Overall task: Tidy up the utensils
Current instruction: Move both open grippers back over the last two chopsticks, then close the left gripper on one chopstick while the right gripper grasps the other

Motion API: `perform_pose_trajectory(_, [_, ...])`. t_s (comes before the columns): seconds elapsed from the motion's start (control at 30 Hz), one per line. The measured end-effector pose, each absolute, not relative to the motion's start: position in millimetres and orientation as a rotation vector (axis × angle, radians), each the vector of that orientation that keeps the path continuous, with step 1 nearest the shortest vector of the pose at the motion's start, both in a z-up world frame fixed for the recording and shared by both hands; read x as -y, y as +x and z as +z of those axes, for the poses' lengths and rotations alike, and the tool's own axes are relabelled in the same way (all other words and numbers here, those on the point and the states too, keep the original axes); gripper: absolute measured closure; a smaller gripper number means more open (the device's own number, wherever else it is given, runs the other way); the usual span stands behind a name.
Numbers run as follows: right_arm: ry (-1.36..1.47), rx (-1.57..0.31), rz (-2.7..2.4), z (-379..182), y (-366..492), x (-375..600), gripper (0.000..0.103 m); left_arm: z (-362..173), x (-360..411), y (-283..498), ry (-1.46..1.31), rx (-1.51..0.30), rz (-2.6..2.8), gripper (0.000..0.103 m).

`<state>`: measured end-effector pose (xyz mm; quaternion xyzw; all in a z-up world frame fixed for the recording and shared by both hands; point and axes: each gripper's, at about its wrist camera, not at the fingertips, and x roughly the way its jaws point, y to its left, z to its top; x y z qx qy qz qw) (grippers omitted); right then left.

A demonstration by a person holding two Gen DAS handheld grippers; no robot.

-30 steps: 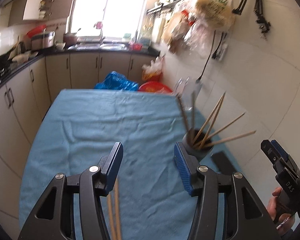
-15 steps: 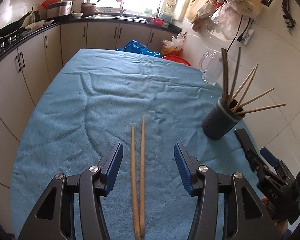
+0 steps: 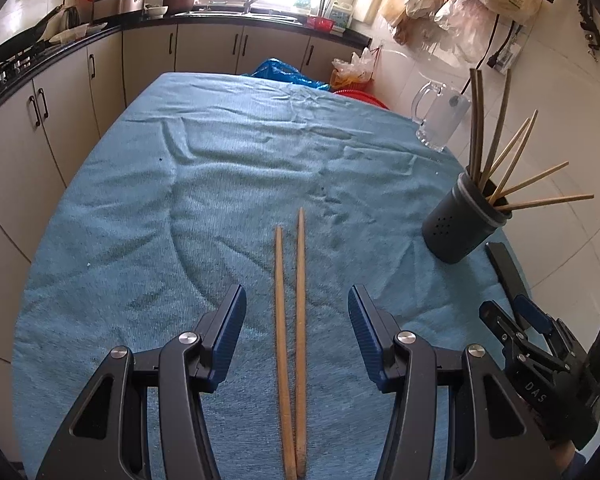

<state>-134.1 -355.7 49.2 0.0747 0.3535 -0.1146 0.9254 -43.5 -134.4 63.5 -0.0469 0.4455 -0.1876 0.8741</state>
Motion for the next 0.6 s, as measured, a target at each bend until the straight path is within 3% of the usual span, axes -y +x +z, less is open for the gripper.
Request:
perform_pose_trajectory(0.3, [0.166, -0.738, -0.220, 45.0, -132.7, 355.7, 0.018, 41.5, 132.2, -24.9, -0.091, -1.061, -0.406, 0.051])
perform_pose_trajectory(0.43, [0.171, -0.736, -0.218, 45.2, -134.0, 356.2, 0.018, 31.7, 134.7, -15.8, -0.063, -1.100, -0.393, 0.062])
perform_pose_trajectory(0.5, [0.171, -0.734, -0.215, 45.3, -135.2, 355.6, 0.018, 26.3, 139.2, -9.8, -0.043, -1.124, -0.395, 0.074])
perform_pose_trajectory(0.6, [0.170, -0.729, -0.213, 46.9, -136.8, 355.3, 0.018, 19.7, 144.3, -4.0, -0.019, -1.149, -0.393, 0.076])
